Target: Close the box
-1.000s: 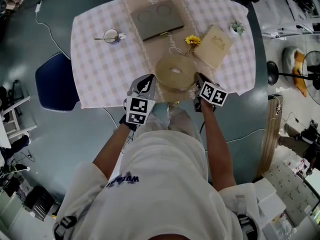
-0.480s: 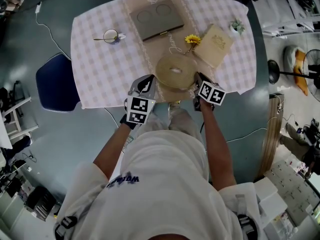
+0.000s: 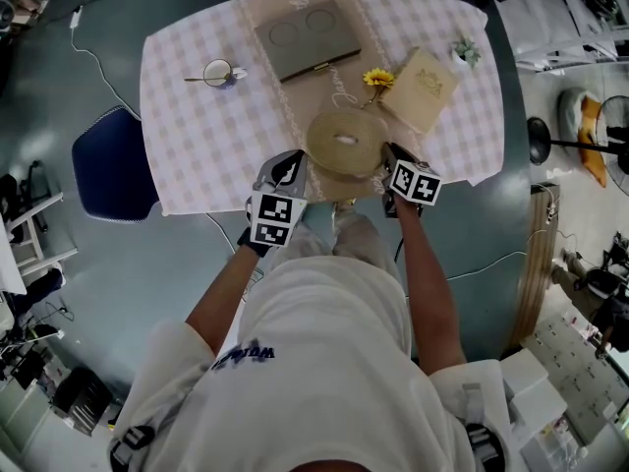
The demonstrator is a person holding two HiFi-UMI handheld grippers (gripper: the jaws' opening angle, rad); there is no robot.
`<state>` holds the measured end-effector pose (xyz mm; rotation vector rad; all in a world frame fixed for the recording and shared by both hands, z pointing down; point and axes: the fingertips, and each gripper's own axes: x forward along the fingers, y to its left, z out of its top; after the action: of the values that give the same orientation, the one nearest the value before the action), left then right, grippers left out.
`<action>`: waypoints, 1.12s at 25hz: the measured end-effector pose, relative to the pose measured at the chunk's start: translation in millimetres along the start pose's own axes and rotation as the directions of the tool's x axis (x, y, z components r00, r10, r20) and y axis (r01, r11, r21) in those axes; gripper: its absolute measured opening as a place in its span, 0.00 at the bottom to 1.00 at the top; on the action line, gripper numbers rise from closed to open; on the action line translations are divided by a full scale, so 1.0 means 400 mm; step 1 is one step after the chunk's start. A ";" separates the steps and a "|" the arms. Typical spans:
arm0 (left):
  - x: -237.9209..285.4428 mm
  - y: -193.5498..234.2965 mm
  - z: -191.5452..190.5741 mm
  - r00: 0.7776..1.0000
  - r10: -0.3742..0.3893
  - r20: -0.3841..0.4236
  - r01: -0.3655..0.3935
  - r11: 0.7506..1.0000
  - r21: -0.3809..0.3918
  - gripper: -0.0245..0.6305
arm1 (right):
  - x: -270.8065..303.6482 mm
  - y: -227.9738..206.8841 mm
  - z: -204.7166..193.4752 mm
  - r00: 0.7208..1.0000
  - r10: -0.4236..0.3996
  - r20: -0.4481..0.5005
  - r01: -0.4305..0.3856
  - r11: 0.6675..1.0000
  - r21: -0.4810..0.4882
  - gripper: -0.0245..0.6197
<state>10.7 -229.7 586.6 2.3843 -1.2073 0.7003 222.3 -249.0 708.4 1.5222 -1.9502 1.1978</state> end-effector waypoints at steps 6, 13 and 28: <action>-0.001 -0.003 -0.002 1.000 0.001 -0.002 -0.001 1.000 0.005 0.04 | -0.001 0.007 0.008 1.000 0.005 0.010 -0.005 1.000 0.001 0.16; -0.010 0.007 0.003 1.000 0.005 0.008 -0.004 0.999 -0.044 0.04 | 0.001 0.000 -0.002 1.000 -0.014 0.025 0.014 1.000 -0.008 0.16; -0.027 -0.009 -0.016 1.000 0.008 -0.007 -0.009 0.999 -0.037 0.04 | 0.003 -0.016 -0.010 0.999 -0.002 0.054 -0.002 0.997 0.073 0.17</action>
<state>6.3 -217.4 585.3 2.3460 -1.2178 0.6825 227.2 -246.5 714.0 1.6062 -1.9605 1.2539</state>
